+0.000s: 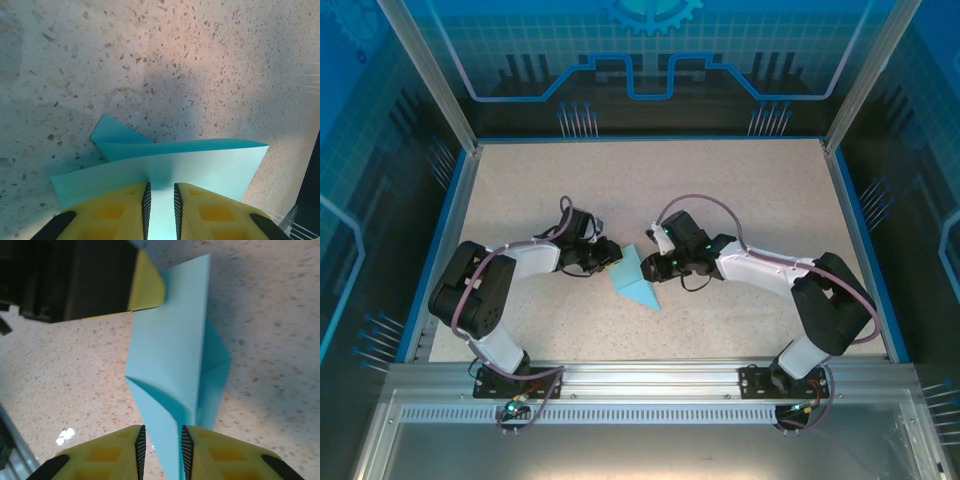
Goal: Fold a paper plane with a square sheet of paper (pick it up from the middle)
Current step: Fold the wing for the fifth time at the center of the table.
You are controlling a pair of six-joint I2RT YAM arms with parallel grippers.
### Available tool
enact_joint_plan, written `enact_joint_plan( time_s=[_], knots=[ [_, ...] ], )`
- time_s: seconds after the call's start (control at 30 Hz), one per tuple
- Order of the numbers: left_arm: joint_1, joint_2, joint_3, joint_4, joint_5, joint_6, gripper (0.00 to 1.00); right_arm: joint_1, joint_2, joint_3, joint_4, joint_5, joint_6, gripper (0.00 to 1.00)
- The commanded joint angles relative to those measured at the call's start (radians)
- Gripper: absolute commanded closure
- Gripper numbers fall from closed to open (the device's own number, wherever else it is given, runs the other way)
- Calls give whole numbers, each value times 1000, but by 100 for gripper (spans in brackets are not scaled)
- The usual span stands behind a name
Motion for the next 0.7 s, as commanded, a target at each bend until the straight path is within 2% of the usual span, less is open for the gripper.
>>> enact_joint_plan(
  time_s=[0.0,0.2,0.5,0.67],
  knots=[
    [-7,14,30,-34,-11,-5,79,29,63,26,15,-90,-28,75],
    [-8,18,30,-38,-11,-5,79,21,167,47,41,-95,13,79],
    [-8,7,32,-45,-11,-4,79,-50,216,0,143,-158,85,80],
    [-8,-35,27,-50,-12,-5,75,-79,264,-18,186,-196,127,80]
  ],
)
